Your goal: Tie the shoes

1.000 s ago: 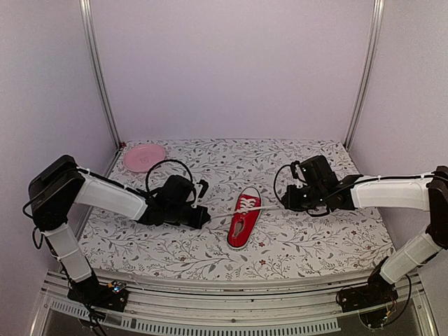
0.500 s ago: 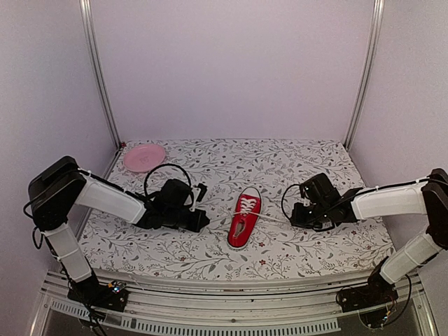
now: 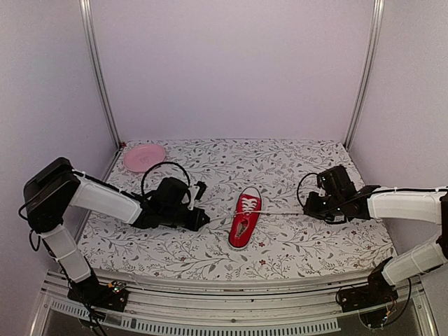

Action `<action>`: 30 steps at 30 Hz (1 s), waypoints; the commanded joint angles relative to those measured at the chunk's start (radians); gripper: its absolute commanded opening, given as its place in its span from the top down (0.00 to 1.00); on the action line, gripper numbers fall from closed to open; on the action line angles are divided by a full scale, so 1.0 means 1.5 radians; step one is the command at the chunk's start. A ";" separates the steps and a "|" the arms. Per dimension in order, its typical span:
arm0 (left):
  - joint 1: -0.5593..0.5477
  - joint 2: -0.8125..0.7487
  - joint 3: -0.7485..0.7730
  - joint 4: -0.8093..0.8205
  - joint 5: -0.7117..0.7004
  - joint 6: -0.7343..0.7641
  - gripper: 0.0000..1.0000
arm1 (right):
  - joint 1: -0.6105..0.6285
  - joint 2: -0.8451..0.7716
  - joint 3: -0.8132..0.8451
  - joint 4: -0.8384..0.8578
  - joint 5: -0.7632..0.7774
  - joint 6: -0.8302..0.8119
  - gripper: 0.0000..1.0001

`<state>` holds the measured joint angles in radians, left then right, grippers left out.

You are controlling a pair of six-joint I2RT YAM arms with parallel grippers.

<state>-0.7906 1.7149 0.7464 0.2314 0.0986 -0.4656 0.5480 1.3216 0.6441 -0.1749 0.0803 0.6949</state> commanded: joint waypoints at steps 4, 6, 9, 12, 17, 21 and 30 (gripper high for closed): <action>0.012 0.036 0.002 0.044 0.102 0.036 1.00 | -0.015 0.003 -0.050 0.021 -0.022 -0.003 0.98; 0.015 0.042 0.006 0.059 0.145 0.045 1.00 | -0.015 -0.003 -0.057 0.039 -0.038 -0.002 0.98; 0.019 0.048 0.014 0.083 0.205 0.053 0.90 | -0.014 -0.010 -0.053 0.048 -0.048 -0.011 0.98; 0.018 0.062 0.036 0.080 0.231 0.078 0.77 | -0.015 -0.013 -0.046 0.050 -0.051 -0.020 0.98; 0.019 0.106 0.085 0.048 0.252 0.119 0.67 | -0.015 -0.013 -0.042 0.054 -0.059 -0.024 0.98; 0.019 0.113 0.085 0.061 0.290 0.129 0.61 | -0.015 -0.017 -0.042 0.055 -0.059 -0.024 0.98; 0.014 0.129 0.095 0.066 0.304 0.120 0.56 | -0.014 -0.007 -0.041 0.068 -0.070 -0.022 0.98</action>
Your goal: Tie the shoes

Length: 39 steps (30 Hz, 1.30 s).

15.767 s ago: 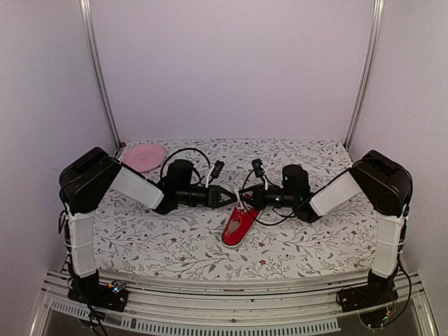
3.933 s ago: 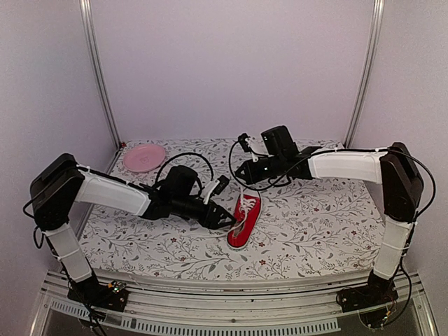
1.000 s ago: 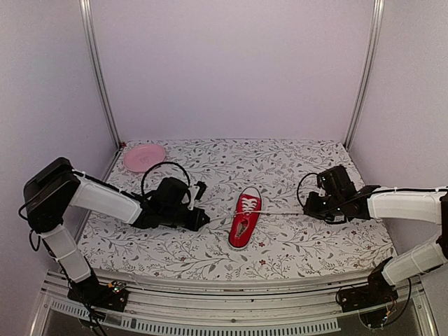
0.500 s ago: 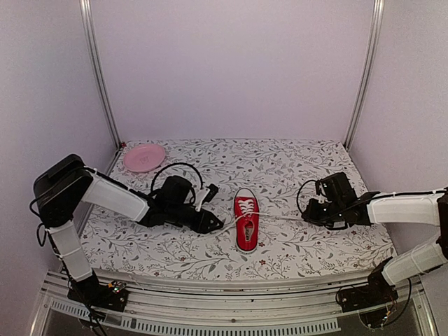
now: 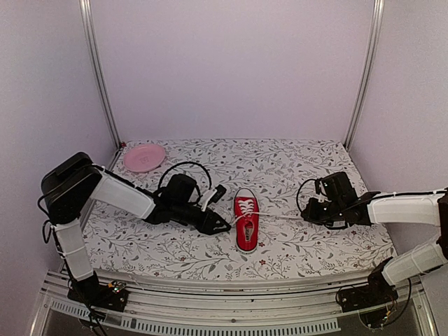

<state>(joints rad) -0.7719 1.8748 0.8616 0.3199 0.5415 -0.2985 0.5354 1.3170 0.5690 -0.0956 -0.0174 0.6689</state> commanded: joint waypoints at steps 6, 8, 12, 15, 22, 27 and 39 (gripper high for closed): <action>-0.006 0.041 0.041 -0.030 -0.015 0.018 0.61 | -0.006 -0.004 0.013 0.017 -0.006 -0.008 0.98; -0.007 0.047 0.049 -0.038 -0.024 0.019 0.65 | -0.006 -0.005 0.014 0.019 -0.008 -0.008 0.98; -0.009 0.049 0.047 -0.034 -0.027 0.015 0.73 | -0.006 -0.006 0.015 0.021 -0.010 -0.010 0.98; -0.009 0.054 0.046 -0.032 -0.020 0.012 0.77 | -0.006 -0.007 0.019 0.021 -0.006 -0.015 0.98; -0.015 0.055 0.048 -0.031 -0.014 0.009 0.79 | -0.006 0.000 0.049 0.010 0.003 -0.046 0.98; -0.015 0.055 0.049 -0.031 0.001 0.014 0.73 | -0.006 0.008 0.057 0.009 0.005 -0.054 0.98; -0.017 0.048 0.044 0.005 -0.011 -0.020 1.00 | -0.006 0.004 0.082 0.007 0.002 -0.068 0.98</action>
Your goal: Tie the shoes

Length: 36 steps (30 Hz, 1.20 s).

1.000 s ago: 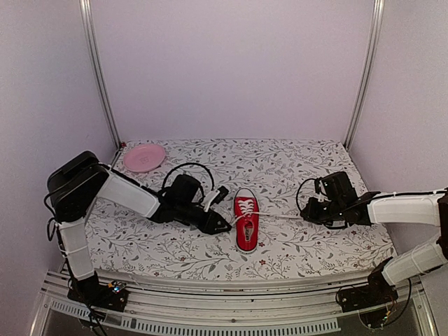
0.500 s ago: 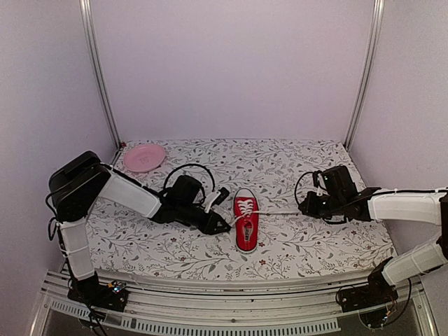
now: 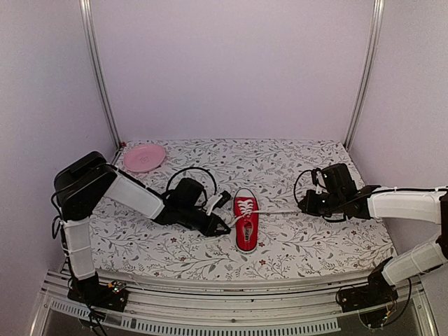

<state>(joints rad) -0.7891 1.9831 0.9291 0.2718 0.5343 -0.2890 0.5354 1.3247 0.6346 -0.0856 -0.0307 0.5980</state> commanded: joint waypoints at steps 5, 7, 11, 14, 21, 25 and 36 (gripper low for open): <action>-0.017 -0.086 -0.011 0.131 -0.027 -0.080 1.00 | -0.006 0.026 0.138 0.016 -0.023 -0.063 0.98; -0.025 -0.091 -0.003 0.127 -0.044 -0.081 1.00 | -0.001 0.049 0.185 0.030 -0.060 -0.074 0.98; -0.033 -0.090 -0.006 0.123 -0.074 -0.085 1.00 | 0.050 0.110 0.265 0.070 -0.108 -0.079 0.98; -0.035 -0.093 -0.016 0.128 -0.086 -0.091 1.00 | 0.094 0.175 0.305 0.099 -0.144 -0.076 0.98; -0.043 -0.093 -0.019 0.115 -0.106 -0.088 1.00 | 0.139 0.282 0.374 0.096 -0.197 -0.072 0.57; -0.049 -0.100 -0.029 0.104 -0.131 -0.082 1.00 | 0.125 0.231 0.323 0.112 -0.182 -0.097 0.39; -0.064 -0.098 -0.038 0.118 -0.141 -0.083 1.00 | 0.109 0.232 0.231 0.162 -0.387 -0.148 0.40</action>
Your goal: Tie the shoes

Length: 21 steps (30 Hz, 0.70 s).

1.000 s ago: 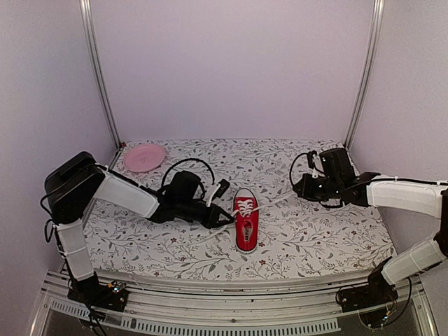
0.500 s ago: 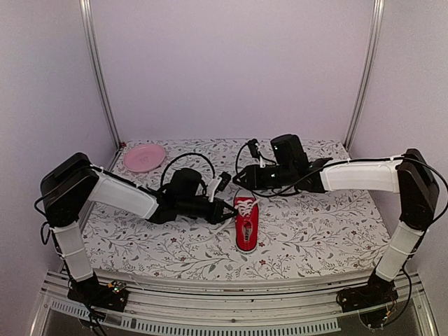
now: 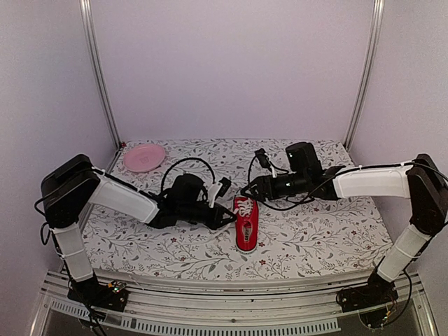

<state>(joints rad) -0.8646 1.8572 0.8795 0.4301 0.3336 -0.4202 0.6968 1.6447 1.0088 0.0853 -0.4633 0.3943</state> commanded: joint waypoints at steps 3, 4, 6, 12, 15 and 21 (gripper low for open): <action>-0.015 -0.013 -0.005 0.015 -0.008 0.002 1.00 | 0.002 0.047 -0.011 0.049 -0.104 -0.009 0.40; -0.016 -0.012 -0.005 0.016 -0.009 0.001 1.00 | 0.002 0.058 -0.009 0.055 -0.109 -0.008 0.40; -0.018 -0.012 -0.005 0.017 -0.010 0.001 1.00 | 0.002 0.083 -0.003 0.063 -0.117 -0.006 0.41; -0.019 -0.013 -0.006 0.015 -0.014 0.002 1.00 | 0.002 0.133 0.020 0.067 -0.139 -0.012 0.45; -0.019 -0.012 -0.005 0.014 -0.014 0.003 1.00 | 0.003 0.147 0.025 0.067 -0.152 -0.017 0.48; -0.019 -0.013 -0.004 0.013 -0.014 0.004 1.00 | 0.004 0.164 0.026 0.068 -0.162 -0.021 0.57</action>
<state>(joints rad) -0.8795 1.8572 0.8795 0.4324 0.3225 -0.4198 0.7002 1.8671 1.0241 0.1627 -0.6762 0.3767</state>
